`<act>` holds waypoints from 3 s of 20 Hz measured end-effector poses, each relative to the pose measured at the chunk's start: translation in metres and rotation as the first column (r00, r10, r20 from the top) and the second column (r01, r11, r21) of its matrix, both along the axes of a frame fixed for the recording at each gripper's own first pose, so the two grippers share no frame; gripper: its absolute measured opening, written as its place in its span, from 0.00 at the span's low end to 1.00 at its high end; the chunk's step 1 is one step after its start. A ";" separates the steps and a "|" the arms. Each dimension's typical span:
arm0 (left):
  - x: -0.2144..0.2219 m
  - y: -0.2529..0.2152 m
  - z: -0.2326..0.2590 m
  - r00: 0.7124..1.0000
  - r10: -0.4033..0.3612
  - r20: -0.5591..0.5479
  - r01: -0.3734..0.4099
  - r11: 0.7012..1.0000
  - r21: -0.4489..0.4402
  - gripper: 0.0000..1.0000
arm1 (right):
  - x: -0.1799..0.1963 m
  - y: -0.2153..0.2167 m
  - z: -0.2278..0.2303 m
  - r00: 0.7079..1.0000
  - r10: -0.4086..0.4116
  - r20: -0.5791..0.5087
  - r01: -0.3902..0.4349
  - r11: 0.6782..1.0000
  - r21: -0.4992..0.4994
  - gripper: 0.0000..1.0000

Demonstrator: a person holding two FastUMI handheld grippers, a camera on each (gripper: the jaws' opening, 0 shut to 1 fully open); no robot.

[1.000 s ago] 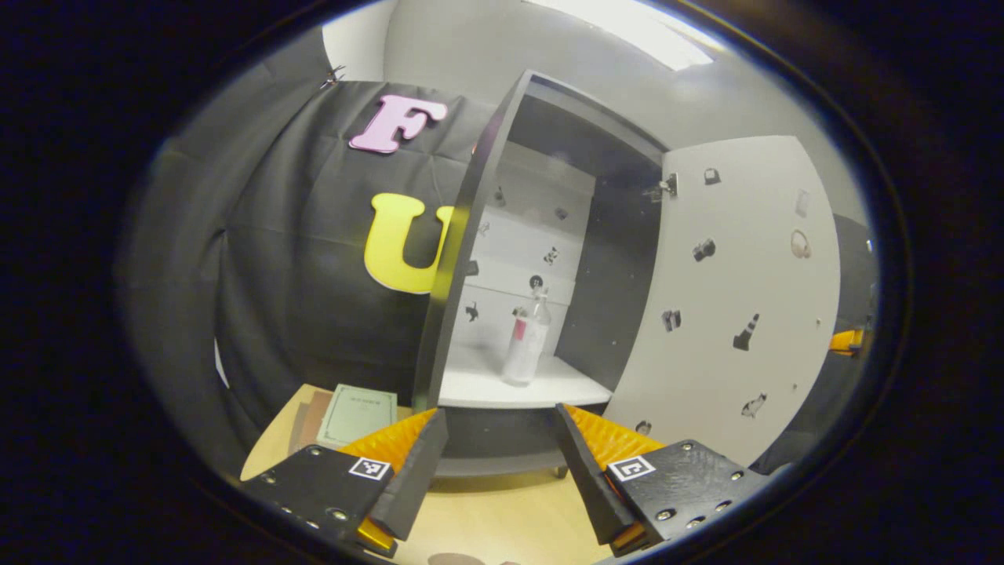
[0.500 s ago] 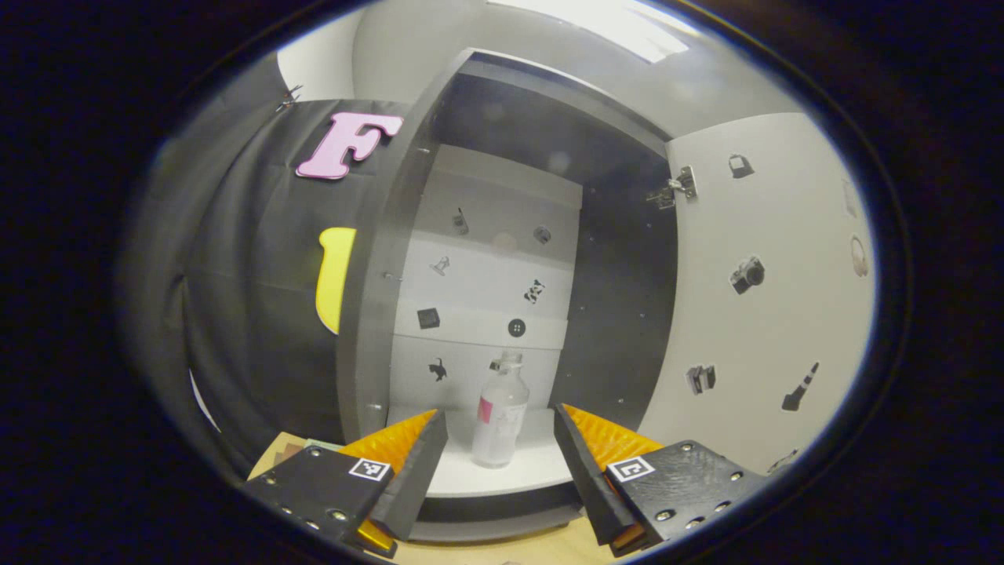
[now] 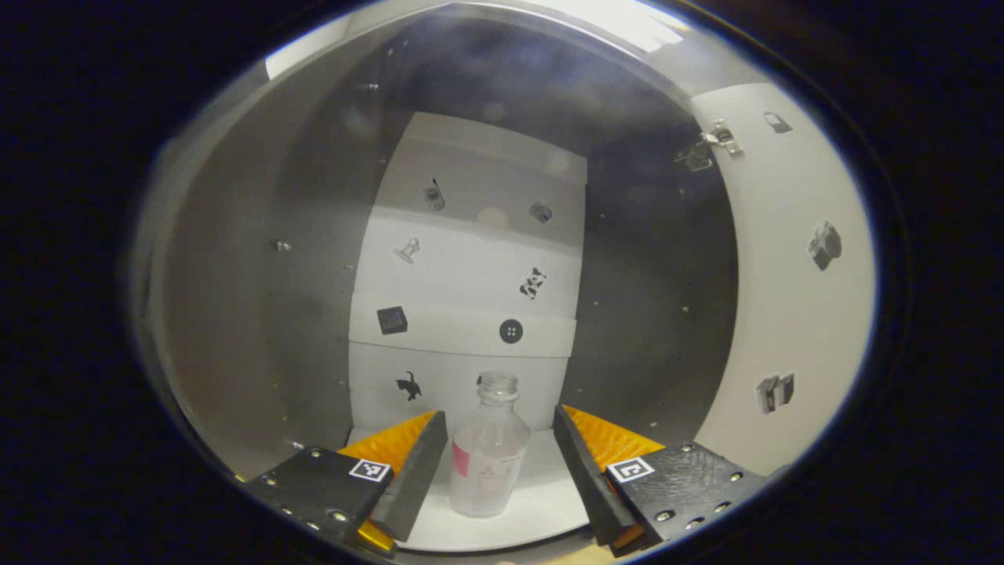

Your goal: Open the cabinet door with the right hand, grasp the bottle in the cabinet with the left hand and place it on the coaster, then close the cabinet door with the right hand.

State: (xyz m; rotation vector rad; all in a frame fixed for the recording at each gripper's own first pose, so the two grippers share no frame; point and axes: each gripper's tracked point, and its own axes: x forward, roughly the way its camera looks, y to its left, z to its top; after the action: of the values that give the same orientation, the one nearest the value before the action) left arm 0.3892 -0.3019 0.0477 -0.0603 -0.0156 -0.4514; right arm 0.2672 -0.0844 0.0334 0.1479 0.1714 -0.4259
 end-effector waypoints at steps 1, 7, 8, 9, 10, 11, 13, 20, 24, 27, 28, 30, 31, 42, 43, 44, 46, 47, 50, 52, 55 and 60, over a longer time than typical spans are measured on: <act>0.006 -0.001 -0.004 1.000 0.008 -0.005 -0.008 1.000 0.012 0.87 | 0.004 -0.008 -0.004 1.000 -0.009 -0.006 0.009 1.000 -0.002 0.94; 0.027 -0.006 -0.028 0.999 0.029 -0.039 -0.027 0.998 0.053 0.84 | 0.007 -0.027 -0.016 1.000 -0.025 -0.009 0.025 0.998 0.066 0.98; 0.029 -0.007 -0.030 0.999 0.026 -0.043 -0.023 0.998 0.058 0.84 | 0.009 -0.030 -0.017 1.000 -0.029 -0.008 0.029 0.997 0.074 0.98; 0.031 -0.007 -0.032 0.999 0.026 -0.045 -0.023 0.998 0.062 0.84 | 0.010 -0.032 -0.018 1.000 -0.030 -0.007 0.031 0.996 0.080 0.98; 0.034 -0.009 -0.034 0.999 0.025 -0.047 -0.022 0.998 0.061 0.84 | 0.013 -0.033 -0.018 1.000 -0.029 -0.003 0.029 0.996 0.085 0.98; 0.037 -0.010 -0.037 0.998 0.022 -0.053 -0.019 0.998 0.054 0.84 | 0.016 -0.034 -0.018 1.000 -0.026 0.000 0.026 0.996 0.091 0.98; 0.039 -0.012 -0.045 0.997 0.014 -0.077 -0.011 0.999 0.042 0.85 | 0.021 -0.036 -0.019 1.000 -0.019 0.004 0.018 0.995 0.096 0.98; 0.032 -0.007 -0.051 0.997 0.041 -0.069 -0.038 0.998 0.054 0.76 | 0.034 -0.036 -0.023 1.000 0.027 0.011 -0.028 0.994 0.105 0.98; 0.018 -0.008 -0.043 0.998 0.012 -0.065 -0.011 1.000 0.008 0.72 | 0.037 -0.038 -0.027 0.999 0.038 0.013 -0.039 0.993 0.113 0.98; 0.003 0.000 -0.036 0.999 0.023 -0.032 -0.023 0.999 0.028 0.71 | 0.039 -0.034 -0.027 0.998 0.058 0.019 -0.059 0.991 0.119 0.98; -0.003 0.002 -0.034 0.999 0.020 -0.028 -0.019 0.999 0.031 0.71 | 0.038 -0.034 -0.026 0.998 0.062 0.021 -0.064 0.991 0.115 0.98; -0.018 0.005 -0.028 1.000 -0.001 -0.017 0.001 1.000 0.025 0.71 | 0.038 -0.029 -0.026 0.997 0.079 0.025 -0.081 0.991 0.108 0.98; -0.028 0.005 -0.026 1.000 -0.025 -0.005 0.025 1.000 0.019 0.71 | 0.038 -0.023 -0.027 0.996 0.091 0.026 -0.093 0.990 0.108 0.98; -0.161 0.092 -0.020 0.998 0.042 0.044 -0.044 0.998 0.044 0.70 | -0.011 0.007 -0.021 0.991 0.121 0.059 -0.127 0.985 0.114 0.93; -0.175 0.102 -0.025 0.998 0.057 0.039 -0.059 0.997 0.049 0.70 | -0.015 0.013 -0.023 0.989 0.132 0.061 -0.139 0.981 0.134 0.93; -0.188 0.113 -0.030 0.997 0.071 0.030 -0.073 0.996 0.057 0.70 | -0.019 0.018 -0.024 0.988 0.141 0.062 -0.149 0.977 0.151 0.98; -0.215 0.134 -0.037 0.995 0.099 0.021 -0.100 0.993 0.063 0.69 | -0.029 0.023 -0.020 0.986 0.153 0.071 -0.163 0.975 0.152 0.98; -0.227 0.144 -0.039 0.994 0.111 0.019 -0.112 0.992 0.059 0.69 | -0.034 0.029 -0.020 0.983 0.172 0.064 -0.179 0.974 0.138 0.98; -0.262 0.169 -0.045 0.991 0.134 0.027 -0.135 0.990 0.049 0.69 | -0.048 0.038 -0.015 0.978 0.205 0.038 -0.208 0.975 0.075 0.98; -0.281 0.186 -0.053 0.986 0.156 0.054 -0.158 0.986 0.048 0.71 | -0.057 0.052 -0.007 0.972 0.229 0.055 -0.232 0.971 0.053 0.98; -0.305 0.201 -0.083 0.978 0.195 0.072 -0.197 0.980 0.028 0.73 | -0.071 0.066 -0.010 0.968 0.249 0.041 -0.250 0.968 0.027 0.98; -0.319 0.212 -0.158 0.963 0.262 0.071 -0.267 0.961 0.073 0.72 | -0.089 0.071 0.002 0.968 0.246 0.043 -0.245 0.969 -0.017 0.98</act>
State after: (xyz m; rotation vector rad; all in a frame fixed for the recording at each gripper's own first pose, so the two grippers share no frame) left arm 0.0698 -0.0898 -0.1101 0.0363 -0.0639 -0.1856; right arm 0.1785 -0.0131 0.0355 0.1224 0.1410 -0.1764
